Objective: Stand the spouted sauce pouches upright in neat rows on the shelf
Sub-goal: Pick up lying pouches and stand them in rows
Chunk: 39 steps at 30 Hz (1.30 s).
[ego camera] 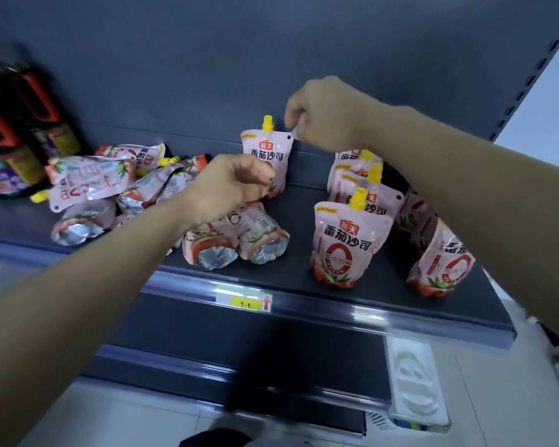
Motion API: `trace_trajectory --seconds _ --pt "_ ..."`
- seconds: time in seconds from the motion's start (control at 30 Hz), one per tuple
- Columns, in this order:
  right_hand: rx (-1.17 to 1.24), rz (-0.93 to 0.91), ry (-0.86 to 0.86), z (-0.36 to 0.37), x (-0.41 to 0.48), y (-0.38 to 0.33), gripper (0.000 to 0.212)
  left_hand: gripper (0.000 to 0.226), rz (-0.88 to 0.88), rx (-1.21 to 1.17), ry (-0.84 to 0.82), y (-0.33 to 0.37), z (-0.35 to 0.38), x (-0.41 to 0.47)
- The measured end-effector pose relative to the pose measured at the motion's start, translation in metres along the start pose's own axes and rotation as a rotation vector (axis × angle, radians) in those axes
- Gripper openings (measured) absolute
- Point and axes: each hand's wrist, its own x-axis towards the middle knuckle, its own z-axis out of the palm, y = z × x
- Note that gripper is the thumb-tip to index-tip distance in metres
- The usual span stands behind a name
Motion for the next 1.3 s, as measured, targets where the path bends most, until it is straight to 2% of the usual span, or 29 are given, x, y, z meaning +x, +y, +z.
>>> trace_trajectory --seconds 0.23,0.43,0.6,0.8,0.9,1.07,1.3 --pt "-0.018 -0.043 -0.11 0.032 0.041 -0.039 0.027 0.016 -0.053 0.224 0.034 -0.037 -0.066 -0.004" --pt "0.003 0.041 -0.237 0.077 0.077 -0.055 0.025 0.017 -0.059 0.344 -0.047 -0.069 -0.103 0.004" --pt "-0.003 0.125 -0.28 0.111 0.096 -0.051 0.022 0.021 0.005 0.473 -0.13 -0.084 -0.122 0.017" --pt "-0.064 0.102 -0.381 0.142 0.098 -0.056 0.048 0.029 -0.011 0.605 -0.256 -0.103 -0.141 0.025" --pt "-0.114 0.044 -0.382 0.161 0.102 -0.055 0.052 0.034 0.015 0.658 -0.332 -0.113 -0.145 0.024" --pt "-0.197 0.026 -0.432 0.181 0.104 -0.053 0.07 0.048 -0.019 0.663 -0.417 -0.124 -0.151 0.018" --pt "-0.237 -0.078 -0.373 0.191 0.109 -0.053 0.068 0.071 -0.127 0.619 -0.503 -0.125 -0.157 0.012"
